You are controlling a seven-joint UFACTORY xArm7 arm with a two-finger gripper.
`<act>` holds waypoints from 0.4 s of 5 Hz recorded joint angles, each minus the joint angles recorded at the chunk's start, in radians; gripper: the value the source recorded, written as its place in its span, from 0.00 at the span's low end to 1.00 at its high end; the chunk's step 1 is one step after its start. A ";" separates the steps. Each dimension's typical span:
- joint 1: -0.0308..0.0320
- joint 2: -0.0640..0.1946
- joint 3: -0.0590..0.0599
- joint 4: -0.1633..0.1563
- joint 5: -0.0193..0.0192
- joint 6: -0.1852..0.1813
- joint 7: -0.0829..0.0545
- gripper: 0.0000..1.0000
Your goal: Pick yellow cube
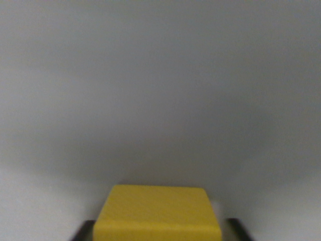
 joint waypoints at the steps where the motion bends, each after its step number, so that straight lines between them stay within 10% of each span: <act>1: -0.0001 -0.002 0.000 0.002 0.0003 0.004 0.000 1.00; 2: -0.0001 -0.002 0.000 0.002 0.0003 0.004 0.000 1.00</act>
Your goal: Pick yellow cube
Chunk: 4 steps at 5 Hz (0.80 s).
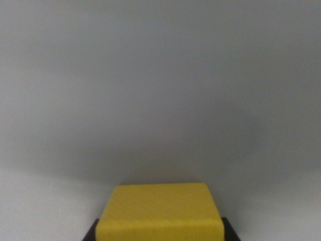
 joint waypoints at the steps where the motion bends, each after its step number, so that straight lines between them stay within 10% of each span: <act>1: -0.0001 -0.005 0.000 0.006 0.0007 0.011 -0.001 1.00; 4: -0.0003 -0.011 0.000 0.015 0.0018 0.026 -0.001 1.00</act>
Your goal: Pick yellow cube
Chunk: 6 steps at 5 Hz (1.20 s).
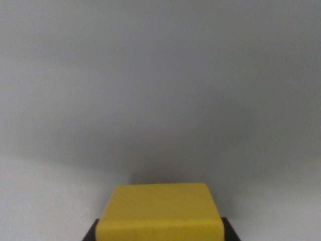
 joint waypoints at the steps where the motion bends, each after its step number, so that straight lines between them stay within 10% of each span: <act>1: -0.0003 -0.009 0.000 0.012 0.0015 0.022 -0.001 1.00; 6: -0.0010 -0.034 0.000 0.045 0.0055 0.079 -0.004 1.00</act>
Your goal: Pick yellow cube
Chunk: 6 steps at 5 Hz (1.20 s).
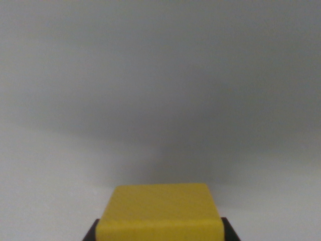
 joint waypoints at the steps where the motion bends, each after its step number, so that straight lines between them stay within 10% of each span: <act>1: -0.0004 -0.014 0.000 0.019 0.0023 0.033 -0.002 1.00; 6: -0.0015 -0.049 0.000 0.064 0.0078 0.113 -0.006 1.00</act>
